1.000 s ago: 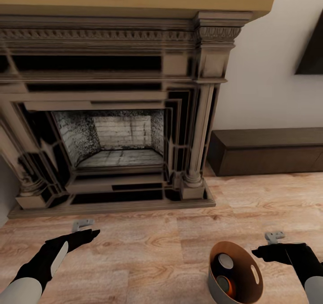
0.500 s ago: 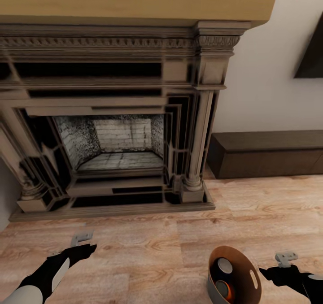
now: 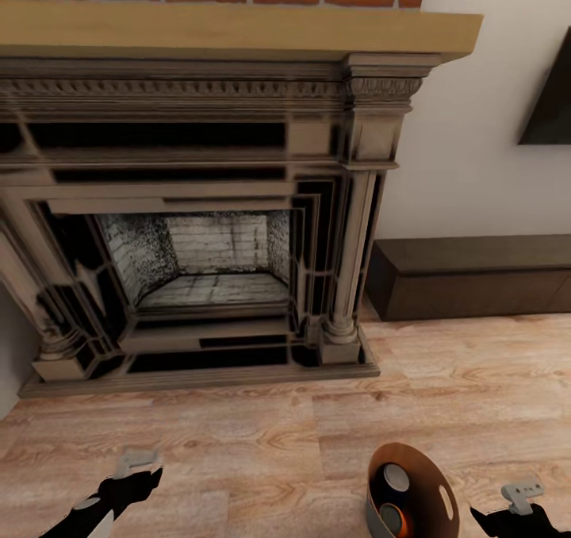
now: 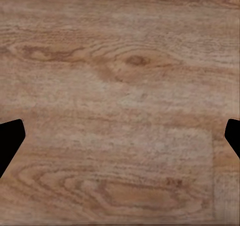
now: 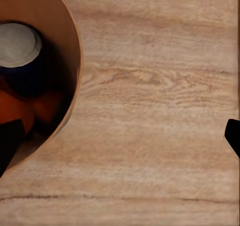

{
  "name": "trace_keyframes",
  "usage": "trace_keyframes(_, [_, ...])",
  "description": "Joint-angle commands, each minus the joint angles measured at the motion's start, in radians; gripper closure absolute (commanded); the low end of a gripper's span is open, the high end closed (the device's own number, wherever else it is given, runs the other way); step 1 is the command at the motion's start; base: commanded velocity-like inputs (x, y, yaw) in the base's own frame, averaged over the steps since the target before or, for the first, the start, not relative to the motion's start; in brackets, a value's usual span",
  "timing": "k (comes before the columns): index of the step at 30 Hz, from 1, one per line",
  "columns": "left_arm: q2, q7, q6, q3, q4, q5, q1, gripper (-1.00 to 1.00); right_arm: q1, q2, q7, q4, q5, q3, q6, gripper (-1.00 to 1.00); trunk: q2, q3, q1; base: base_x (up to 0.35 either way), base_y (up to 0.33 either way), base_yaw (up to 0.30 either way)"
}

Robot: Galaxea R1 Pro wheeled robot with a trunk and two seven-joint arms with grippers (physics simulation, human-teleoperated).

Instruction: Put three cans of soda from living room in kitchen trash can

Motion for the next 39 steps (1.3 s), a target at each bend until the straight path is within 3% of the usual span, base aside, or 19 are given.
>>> trace_keyframes(1, [0.000,0.000,-0.019,0.000,0.008,0.000,0.007,-1.00,0.010,0.001,-0.002,0.002,0.000,-0.005,-0.034,-1.00,0.007,0.003,-0.004,0.000,0.000,0.000])
trace_keyframes(5, [0.000,0.000,-0.086,-0.001,0.031,0.001,0.037,-1.00,0.047,0.004,-0.034,0.012,0.000,-0.029,-0.150,-1.00,0.035,0.016,-0.019,0.000,0.000,0.000])
trace_keyframes(12, [0.001,0.001,-0.190,-0.001,0.043,0.001,0.100,-1.00,0.120,0.010,-0.101,0.065,0.001,-0.046,-0.284,-1.00,0.084,0.038,-0.046,0.000,0.000,0.000])
trace_keyframes(19, [0.001,0.000,-0.272,-0.001,0.046,0.001,0.155,-1.00,0.168,0.005,-0.168,0.195,0.002,-0.053,-0.497,-1.00,0.133,0.060,-0.073,0.000,0.000,0.000])
trace_keyframes(31, [0.002,-0.002,-0.414,-0.001,0.051,0.003,0.251,-1.00,0.241,-0.002,-0.222,0.330,0.001,-0.055,-0.701,-1.00,0.217,0.097,-0.119,0.000,0.000,0.000])
trace_keyframes(32, [0.002,-0.006,-0.489,0.000,0.064,0.006,0.283,-1.00,0.255,-0.004,-0.226,0.415,0.001,-0.055,-0.798,-1.00,0.224,0.100,-0.123,0.000,0.000,0.000])
trace_keyframes(39, [0.002,-0.012,-0.607,0.000,0.093,0.008,0.353,-1.00,0.264,0.002,-0.229,0.529,0.004,-0.054,-0.847,-1.00,0.273,0.122,-0.150,0.000,0.000,0.000])
